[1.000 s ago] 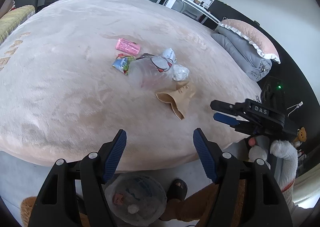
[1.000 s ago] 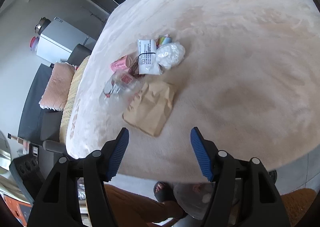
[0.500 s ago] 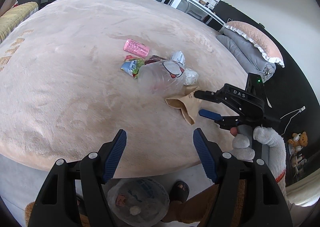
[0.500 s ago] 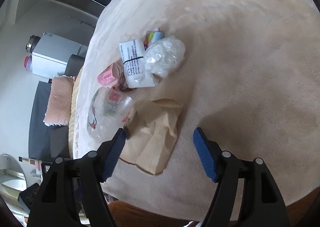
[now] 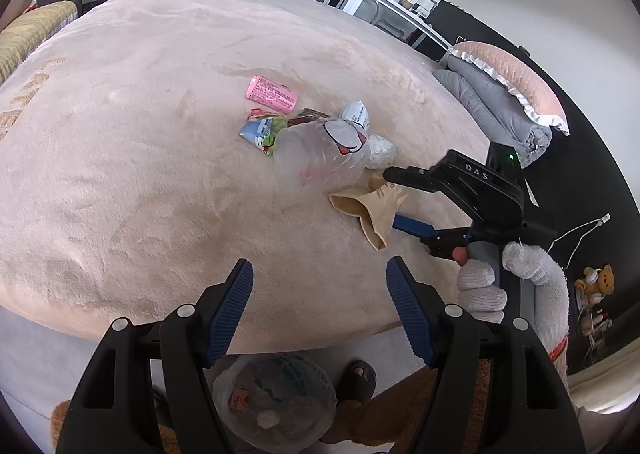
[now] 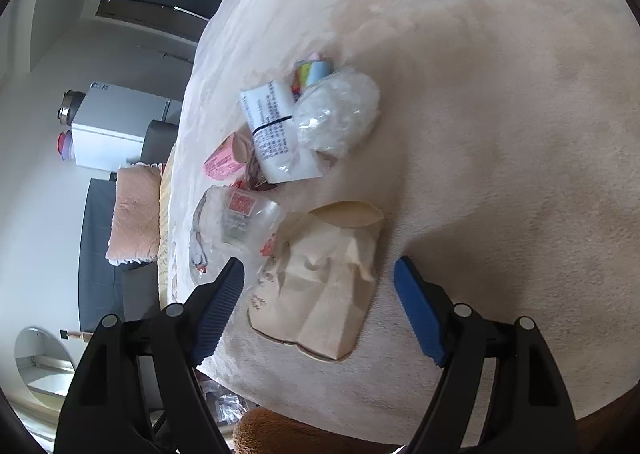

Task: Collect trash
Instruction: 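Move both grippers back to the trash pile on the bed, then grasp the brown paper bag with the right gripper while the left gripper grasps the clear plastic cup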

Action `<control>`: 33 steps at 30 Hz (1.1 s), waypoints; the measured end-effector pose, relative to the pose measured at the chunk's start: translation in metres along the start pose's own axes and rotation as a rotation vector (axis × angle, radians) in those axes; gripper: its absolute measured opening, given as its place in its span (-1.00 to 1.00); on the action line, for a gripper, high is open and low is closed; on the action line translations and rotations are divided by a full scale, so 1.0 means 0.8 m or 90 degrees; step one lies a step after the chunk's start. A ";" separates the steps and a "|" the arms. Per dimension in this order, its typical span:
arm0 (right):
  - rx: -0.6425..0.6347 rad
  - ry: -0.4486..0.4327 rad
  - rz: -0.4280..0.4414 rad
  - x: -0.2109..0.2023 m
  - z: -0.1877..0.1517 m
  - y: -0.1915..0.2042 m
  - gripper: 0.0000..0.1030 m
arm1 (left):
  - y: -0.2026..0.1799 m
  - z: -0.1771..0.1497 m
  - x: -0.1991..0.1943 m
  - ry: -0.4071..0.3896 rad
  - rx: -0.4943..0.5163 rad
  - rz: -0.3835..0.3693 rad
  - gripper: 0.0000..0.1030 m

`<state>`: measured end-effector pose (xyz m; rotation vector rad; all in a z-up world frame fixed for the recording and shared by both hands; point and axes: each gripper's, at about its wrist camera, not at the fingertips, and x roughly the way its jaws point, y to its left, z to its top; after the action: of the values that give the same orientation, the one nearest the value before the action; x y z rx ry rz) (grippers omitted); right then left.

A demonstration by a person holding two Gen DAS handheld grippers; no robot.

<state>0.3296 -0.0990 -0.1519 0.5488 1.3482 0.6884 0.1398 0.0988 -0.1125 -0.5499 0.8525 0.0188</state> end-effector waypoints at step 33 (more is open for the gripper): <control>-0.196 -0.089 -0.078 -0.105 -0.038 0.015 0.21 | -0.037 0.062 0.066 0.007 -0.007 0.068 0.67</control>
<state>0.2910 -0.1528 -0.0901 0.2591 1.1097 0.7263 0.2171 0.0862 -0.1111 -0.5141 0.8916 0.1185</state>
